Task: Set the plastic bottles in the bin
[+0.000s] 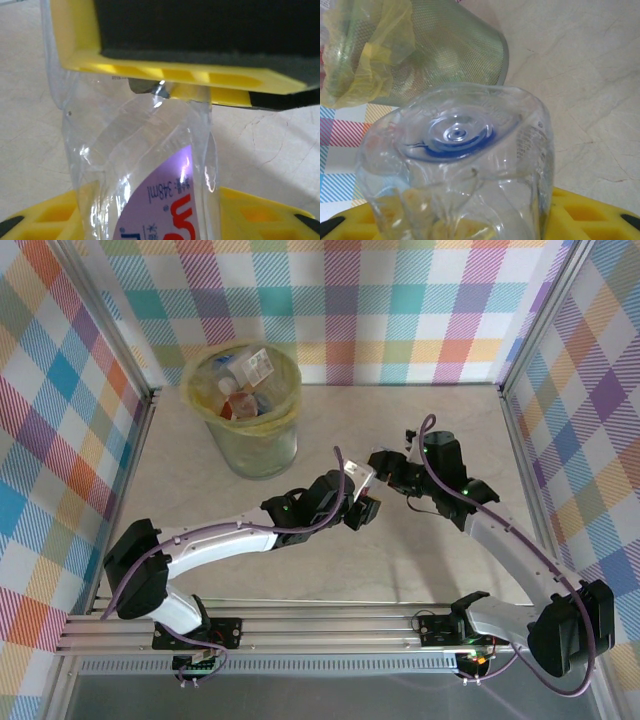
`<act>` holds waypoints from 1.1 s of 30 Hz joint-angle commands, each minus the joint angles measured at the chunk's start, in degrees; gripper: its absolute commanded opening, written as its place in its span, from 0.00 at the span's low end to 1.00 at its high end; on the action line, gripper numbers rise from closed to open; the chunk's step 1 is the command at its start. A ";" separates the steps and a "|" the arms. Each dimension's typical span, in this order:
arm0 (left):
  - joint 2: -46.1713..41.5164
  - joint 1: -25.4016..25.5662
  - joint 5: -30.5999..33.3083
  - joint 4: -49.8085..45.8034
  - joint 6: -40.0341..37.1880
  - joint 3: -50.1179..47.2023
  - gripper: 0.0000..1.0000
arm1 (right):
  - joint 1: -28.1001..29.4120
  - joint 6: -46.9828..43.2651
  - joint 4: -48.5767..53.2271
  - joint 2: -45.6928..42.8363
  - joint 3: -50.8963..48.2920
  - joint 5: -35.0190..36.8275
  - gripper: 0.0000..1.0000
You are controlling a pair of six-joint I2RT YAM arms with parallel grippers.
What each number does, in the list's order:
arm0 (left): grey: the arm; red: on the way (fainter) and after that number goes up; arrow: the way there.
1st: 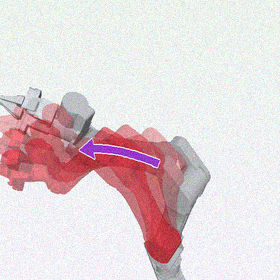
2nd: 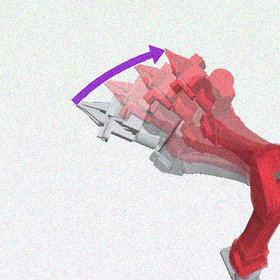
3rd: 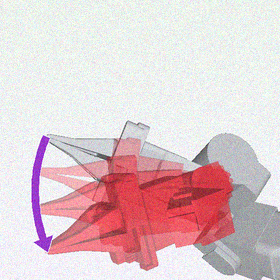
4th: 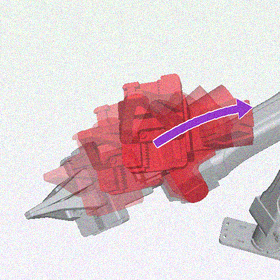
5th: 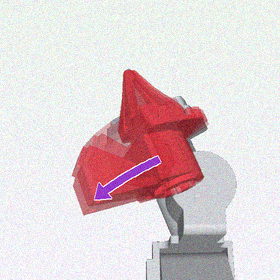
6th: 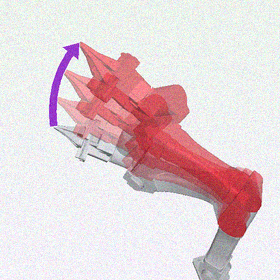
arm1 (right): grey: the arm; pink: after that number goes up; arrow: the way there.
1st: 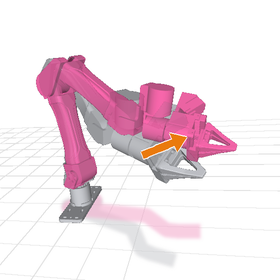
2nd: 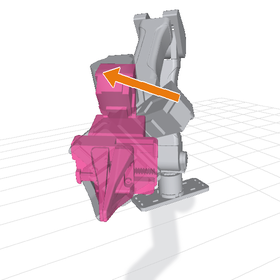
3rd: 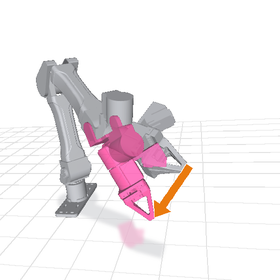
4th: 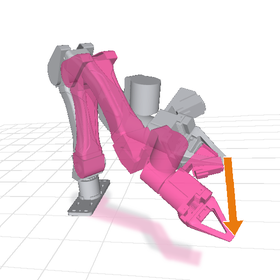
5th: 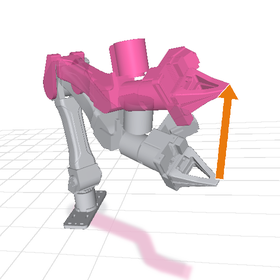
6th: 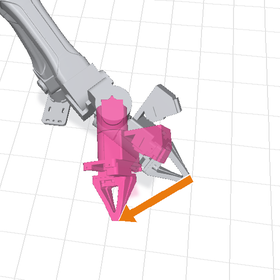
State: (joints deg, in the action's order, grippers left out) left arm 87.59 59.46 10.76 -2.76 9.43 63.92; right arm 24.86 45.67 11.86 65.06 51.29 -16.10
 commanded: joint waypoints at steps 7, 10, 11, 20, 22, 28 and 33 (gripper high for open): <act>-3.06 -1.34 1.41 -4.62 -2.34 4.29 0.29 | 0.80 -0.54 -2.78 0.79 6.79 -1.23 0.66; -4.91 -2.10 2.41 -6.50 -3.84 5.60 0.28 | 0.82 -3.54 -0.07 1.73 11.74 -0.05 0.90; -5.49 -2.52 2.66 -7.31 -4.25 6.20 0.28 | 0.80 -5.25 1.89 1.87 13.96 1.40 0.96; -8.88 -11.28 7.45 -21.84 -12.47 16.88 0.29 | 0.24 -15.52 11.87 -2.44 28.88 18.50 1.00; -8.77 -13.64 8.13 -23.96 -15.63 19.65 0.29 | 0.19 -15.78 12.45 -3.66 28.96 19.72 1.00; -6.31 -22.97 7.68 -28.03 -24.74 29.25 0.29 | 0.18 -14.11 13.67 -6.55 24.72 18.96 1.00; -1.91 -30.23 7.34 -30.46 -32.11 36.75 0.29 | 0.19 -12.99 15.12 -7.31 22.00 17.45 1.00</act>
State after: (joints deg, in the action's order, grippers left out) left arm 83.24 31.90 18.13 -29.93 -15.88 97.17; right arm 25.12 32.21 25.12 58.24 74.54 1.72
